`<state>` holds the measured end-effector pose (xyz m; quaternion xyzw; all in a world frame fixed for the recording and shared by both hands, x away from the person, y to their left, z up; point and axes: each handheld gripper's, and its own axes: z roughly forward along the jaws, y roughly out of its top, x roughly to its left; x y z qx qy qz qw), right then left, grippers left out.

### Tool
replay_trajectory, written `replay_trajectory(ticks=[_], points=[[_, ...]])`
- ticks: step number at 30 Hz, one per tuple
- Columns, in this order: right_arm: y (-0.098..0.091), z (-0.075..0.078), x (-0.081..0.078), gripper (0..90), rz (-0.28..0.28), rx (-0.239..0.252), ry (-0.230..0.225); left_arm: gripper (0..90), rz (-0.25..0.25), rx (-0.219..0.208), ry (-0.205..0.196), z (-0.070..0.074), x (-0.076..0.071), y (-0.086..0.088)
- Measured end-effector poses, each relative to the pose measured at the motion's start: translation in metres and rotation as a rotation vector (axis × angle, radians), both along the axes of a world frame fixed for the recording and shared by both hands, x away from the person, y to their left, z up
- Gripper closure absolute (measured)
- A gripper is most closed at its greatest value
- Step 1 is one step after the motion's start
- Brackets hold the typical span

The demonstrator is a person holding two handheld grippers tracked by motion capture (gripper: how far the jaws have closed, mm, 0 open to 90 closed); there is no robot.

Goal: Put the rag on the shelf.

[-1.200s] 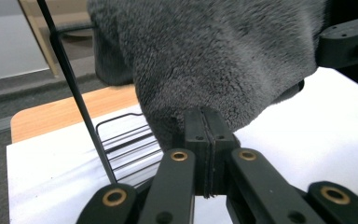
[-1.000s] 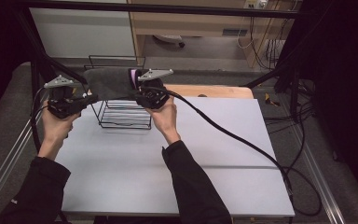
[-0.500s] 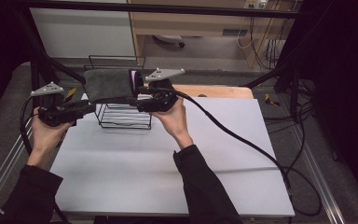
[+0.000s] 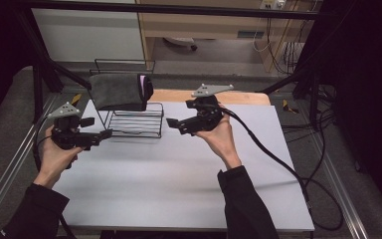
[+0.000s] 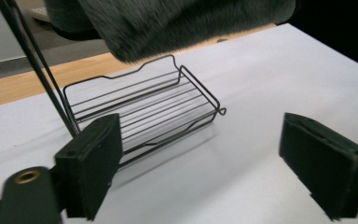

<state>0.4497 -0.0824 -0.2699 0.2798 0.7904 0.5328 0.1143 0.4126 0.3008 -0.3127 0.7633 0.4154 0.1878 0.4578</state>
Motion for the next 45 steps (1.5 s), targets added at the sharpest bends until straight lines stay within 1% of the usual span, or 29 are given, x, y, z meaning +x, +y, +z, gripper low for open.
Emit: replay_trajectory(ticks=[3, 6, 8, 11, 12, 14, 15, 16, 19, 20, 23, 24, 26, 29, 31, 34, 35, 38, 41, 43, 45], points=[[-0.018, -0.008, -0.003, 3.3, -0.014, 0.007, 0.01, 9.6, 0.001, 0.013, -0.005, -0.008, -0.003, -0.007], [-0.035, -0.017, -0.007, 2.0, -0.022, 0.021, 0.027, 8.7, -0.012, 0.015, 0.005, -0.015, -0.005, -0.013], [-0.044, -0.024, -0.009, 1.3, -0.033, 0.026, 0.029, 8.4, -0.021, 0.017, 0.008, -0.02, -0.006, -0.018], [-0.057, -0.035, -0.014, 0.7, -0.037, 0.038, 0.038, 8.3, -0.042, 0.024, 0.006, -0.028, -0.011, -0.026], [-0.061, -0.04, -0.016, 0.6, -0.036, 0.038, 0.043, 8.3, -0.047, 0.033, 0.003, -0.031, -0.012, -0.028], [-0.068, -0.049, -0.021, 0.6, -0.032, 0.033, 0.045, 8.6, -0.052, 0.028, 0.002, -0.038, -0.016, -0.032], [-0.071, -0.055, -0.023, 0.6, -0.03, 0.03, 0.049, 9.0, -0.062, 0.017, 0.009, -0.043, -0.017, -0.033], [-0.074, -0.06, -0.025, 0.5, -0.029, 0.031, 0.051, 9.2, -0.072, 0.016, 0.013, -0.047, -0.019, -0.035], [-0.083, -0.079, -0.032, 0.5, -0.024, 0.023, 0.07, 9.3, -0.091, 0.027, 0.019, -0.06, -0.023, -0.039], [-0.086, -0.085, -0.033, 0.5, -0.022, 0.012, 0.076, 9.5, -0.095, 0.02, 0.024, -0.064, -0.024, -0.04], [-0.096, -0.101, -0.038, 0.5, -0.036, 0.009, 0.095, 9.5, -0.103, 0.027, 0.027, -0.074, -0.027, -0.04], [-0.099, -0.106, -0.039, 0.5, -0.041, 0.014, 0.1, 9.5, -0.1, 0.016, 0.031, -0.077, -0.029, -0.04], [-0.106, -0.115, -0.043, 0.6, -0.053, 0.016, 0.103, 10.3, -0.105, 0.02, 0.036, -0.084, -0.031, -0.04], [-0.117, -0.127, -0.048, 0.6, -0.074, 0.008, 0.112, 10.3, -0.11, 0.039, 0.045, -0.093, -0.034, -0.04], [-0.124, -0.134, -0.051, 0.6, -0.089, -0.006, 0.119, 10.3, -0.11, 0.053, 0.052, -0.1, -0.037, -0.039], [-0.134, -0.146, -0.055, 0.6, -0.104, -0.023, 0.136, 10.3, -0.111, 0.06, 0.061, -0.108, -0.039, -0.038], [-0.138, -0.15, -0.057, 0.5, -0.106, -0.034, 0.139, 10.3, -0.114, 0.07, 0.065, -0.11, -0.039, -0.038], [-0.149, -0.162, -0.062, 0.5, -0.111, -0.044, 0.157, 10.1, -0.125, 0.092, 0.07, -0.115, -0.041, -0.038], [-0.159, -0.169, -0.068, 0.5, -0.12, -0.042, 0.171, 9.9, -0.133, 0.09, 0.076, -0.118, -0.042, -0.037], [-0.165, -0.173, -0.072, 0.6, -0.125, -0.035, 0.163, 9.8, -0.135, 0.085, 0.082, -0.12, -0.043, -0.036], [-0.171, -0.175, -0.075, 0.6, -0.136, -0.023, 0.165, 9.7, -0.138, 0.088, 0.087, -0.122, -0.043, -0.035]])
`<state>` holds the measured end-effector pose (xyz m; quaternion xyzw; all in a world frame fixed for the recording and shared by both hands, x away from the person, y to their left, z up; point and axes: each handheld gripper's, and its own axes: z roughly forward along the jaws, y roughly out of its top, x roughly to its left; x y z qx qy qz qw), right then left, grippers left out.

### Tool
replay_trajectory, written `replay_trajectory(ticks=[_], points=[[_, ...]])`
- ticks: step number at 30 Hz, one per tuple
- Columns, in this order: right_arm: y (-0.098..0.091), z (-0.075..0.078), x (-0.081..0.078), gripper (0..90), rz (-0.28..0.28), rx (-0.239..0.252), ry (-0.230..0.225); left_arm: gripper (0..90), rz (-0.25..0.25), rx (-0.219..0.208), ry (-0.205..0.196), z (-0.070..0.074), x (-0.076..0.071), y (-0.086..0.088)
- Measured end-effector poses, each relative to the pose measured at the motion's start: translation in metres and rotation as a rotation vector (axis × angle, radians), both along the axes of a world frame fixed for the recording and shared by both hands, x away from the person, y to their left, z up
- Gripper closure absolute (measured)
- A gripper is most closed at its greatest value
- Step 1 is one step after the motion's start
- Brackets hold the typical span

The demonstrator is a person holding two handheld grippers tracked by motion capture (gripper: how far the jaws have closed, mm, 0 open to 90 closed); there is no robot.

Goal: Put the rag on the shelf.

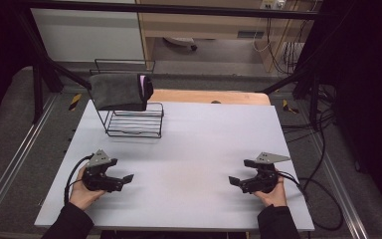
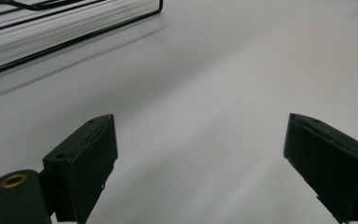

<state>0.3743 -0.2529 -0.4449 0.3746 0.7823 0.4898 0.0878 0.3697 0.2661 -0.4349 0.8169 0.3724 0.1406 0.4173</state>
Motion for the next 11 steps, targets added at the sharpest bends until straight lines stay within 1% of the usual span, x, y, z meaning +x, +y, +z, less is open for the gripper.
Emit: replay_trajectory(ticks=[3, 5, 7, 8, 11], points=[[-0.0062, -0.0024, -0.0024, 0.6, -0.018, -0.014, 0.0, 9.5, -0.001, 0.006, 0.012, -0.0029, -0.0006, 0.0007], [-0.0088, -0.0039, -0.0028, 0.6, -0.028, -0.013, 0.009, 9.0, -0.004, 0.019, 0.021, -0.0048, -0.0008, 0.0007], [-0.0108, -0.0052, -0.0022, 0.6, -0.031, -0.021, 0.007, 8.8, -0.005, 0.027, 0.029, -0.007, -0.0013, 0.0004], [-0.0109, -0.0057, -0.0025, 0.6, -0.035, -0.024, 0.012, 8.6, -0.004, 0.035, 0.026, -0.0075, -0.0018, 0.0001], [-0.0097, -0.0068, -0.003, 0.6, -0.032, -0.031, 0.015, 8.6, -0.009, 0.032, 0.025, -0.0075, -0.0025, -0.0001]])
